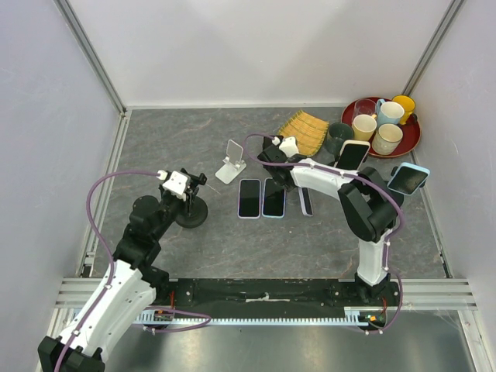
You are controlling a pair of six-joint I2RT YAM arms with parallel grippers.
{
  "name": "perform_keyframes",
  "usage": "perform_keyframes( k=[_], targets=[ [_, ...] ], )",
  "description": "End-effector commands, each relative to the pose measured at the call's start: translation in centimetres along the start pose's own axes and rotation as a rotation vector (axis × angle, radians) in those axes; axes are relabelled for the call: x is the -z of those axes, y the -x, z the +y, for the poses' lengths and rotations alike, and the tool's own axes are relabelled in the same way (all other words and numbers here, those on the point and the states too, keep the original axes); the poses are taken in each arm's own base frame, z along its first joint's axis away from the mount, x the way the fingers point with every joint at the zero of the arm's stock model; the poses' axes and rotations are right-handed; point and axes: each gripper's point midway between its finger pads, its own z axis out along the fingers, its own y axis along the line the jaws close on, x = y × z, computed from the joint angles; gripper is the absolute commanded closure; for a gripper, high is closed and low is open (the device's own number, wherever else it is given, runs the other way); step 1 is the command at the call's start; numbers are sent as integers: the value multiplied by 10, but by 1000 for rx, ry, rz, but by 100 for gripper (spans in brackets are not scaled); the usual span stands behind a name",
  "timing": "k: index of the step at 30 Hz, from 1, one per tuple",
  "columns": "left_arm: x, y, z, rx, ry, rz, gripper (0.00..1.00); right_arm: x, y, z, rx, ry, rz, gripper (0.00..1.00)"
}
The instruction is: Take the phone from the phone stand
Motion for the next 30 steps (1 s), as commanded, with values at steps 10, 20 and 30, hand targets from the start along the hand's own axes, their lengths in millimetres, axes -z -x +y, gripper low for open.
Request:
perform_keyframes(
  k=[10,20,30],
  targets=[
    [-1,47,4,5,7,-153,98,-24,-29,43,-68,-1,45,79],
    [-1,45,5,1,10,-150,98,-18,-28,57,-99,83,49,65],
    [-2,42,5,-3,9,-141,98,-16,-27,58,-119,101,50,58]
  ],
)
